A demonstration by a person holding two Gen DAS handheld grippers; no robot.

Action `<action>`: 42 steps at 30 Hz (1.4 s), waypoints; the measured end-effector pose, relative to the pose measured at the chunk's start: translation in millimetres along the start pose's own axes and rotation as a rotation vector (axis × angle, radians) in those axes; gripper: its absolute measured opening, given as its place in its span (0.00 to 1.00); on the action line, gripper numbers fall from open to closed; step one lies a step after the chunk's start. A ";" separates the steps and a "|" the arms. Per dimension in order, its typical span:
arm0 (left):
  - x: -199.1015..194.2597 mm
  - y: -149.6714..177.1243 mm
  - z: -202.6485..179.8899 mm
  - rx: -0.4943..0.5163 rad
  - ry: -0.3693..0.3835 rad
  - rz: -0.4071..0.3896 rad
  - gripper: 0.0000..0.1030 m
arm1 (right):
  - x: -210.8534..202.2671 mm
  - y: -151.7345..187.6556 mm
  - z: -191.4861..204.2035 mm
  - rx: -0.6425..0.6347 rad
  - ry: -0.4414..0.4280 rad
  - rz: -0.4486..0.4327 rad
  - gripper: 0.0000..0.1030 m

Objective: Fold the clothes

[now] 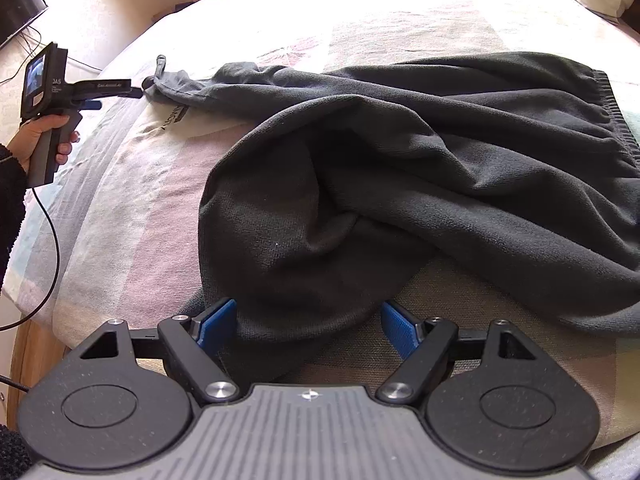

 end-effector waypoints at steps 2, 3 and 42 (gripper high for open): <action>-1.8 -7.3 -19.2 0.009 0.052 -0.013 1.00 | 2.6 -0.6 -1.0 0.006 0.002 0.003 0.81; -1.2 -12.0 -29.4 0.016 0.079 -0.017 0.99 | 3.2 -0.4 -1.8 0.008 0.003 0.004 0.81; -132.0 161.5 -135.8 0.290 0.450 0.224 0.99 | -28.9 21.2 -10.3 0.036 0.012 -0.083 0.81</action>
Point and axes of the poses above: each gripper's, at about its wrist camera, not at the fingertips, and x roughly the way its jaws point, z to its left, y to its underside, the point moved 3 cm from there along x, roughly the way its jaws point, and after that the axes turned 10 degrees about -x, right-handed, at the moved point
